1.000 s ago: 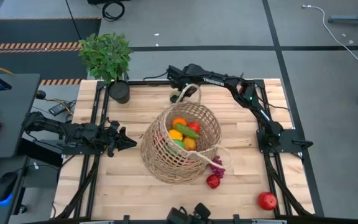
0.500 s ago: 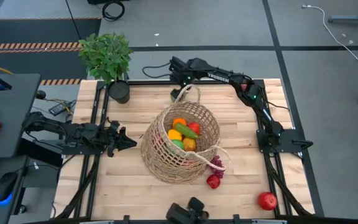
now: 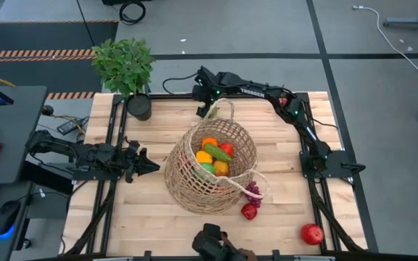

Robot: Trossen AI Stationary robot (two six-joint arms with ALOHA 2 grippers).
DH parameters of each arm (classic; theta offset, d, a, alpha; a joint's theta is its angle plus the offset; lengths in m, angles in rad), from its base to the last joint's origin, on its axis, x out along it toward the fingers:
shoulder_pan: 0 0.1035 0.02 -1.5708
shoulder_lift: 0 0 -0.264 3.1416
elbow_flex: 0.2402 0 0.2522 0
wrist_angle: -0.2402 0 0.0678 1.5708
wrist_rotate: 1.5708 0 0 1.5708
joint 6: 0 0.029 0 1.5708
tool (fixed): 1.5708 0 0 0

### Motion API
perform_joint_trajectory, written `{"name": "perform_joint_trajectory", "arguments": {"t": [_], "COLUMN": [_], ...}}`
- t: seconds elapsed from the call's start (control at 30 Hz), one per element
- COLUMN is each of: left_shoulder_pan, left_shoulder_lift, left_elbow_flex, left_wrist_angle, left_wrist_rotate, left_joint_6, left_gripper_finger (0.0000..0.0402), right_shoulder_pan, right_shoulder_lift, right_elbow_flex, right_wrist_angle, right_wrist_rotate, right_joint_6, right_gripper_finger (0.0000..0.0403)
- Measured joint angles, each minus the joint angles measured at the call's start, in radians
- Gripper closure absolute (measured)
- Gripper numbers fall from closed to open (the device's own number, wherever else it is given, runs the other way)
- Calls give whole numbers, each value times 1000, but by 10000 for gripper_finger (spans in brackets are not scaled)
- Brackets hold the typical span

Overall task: Build produce basket
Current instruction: Put the green pear into the brown basket

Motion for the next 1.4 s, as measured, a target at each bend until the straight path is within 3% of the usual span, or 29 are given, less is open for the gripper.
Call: {"name": "perform_joint_trajectory", "arguments": {"t": [0.2, 0.67, 0.9, 1.1, 1.4], "left_shoulder_pan": [0, 0, 0, 0, 0], "left_shoulder_lift": [0, 0, 0, 0, 0], "left_elbow_flex": [0, 0, 0, 0, 0], "left_wrist_angle": [0, 0, 0, 0, 0], "left_wrist_rotate": [0, 0, 0, 0, 0], "left_joint_6": [0, 0, 0, 0, 0], "left_gripper_finger": [342, 340, 346, 340, 343], "right_shoulder_pan": [-16, -25, -38, -48, -62], "right_shoulder_lift": [-1, -3, -3, -3, -14], "right_elbow_flex": [-52, -221, -222, -215, -50], "right_wrist_angle": [14, 41, 56, 46, -236], "right_wrist_rotate": [-48, -9, -12, -8, 29], "right_joint_6": [5, 31, 31, 58, 66], "right_gripper_finger": [51, 66, 118, 119, 116]}}
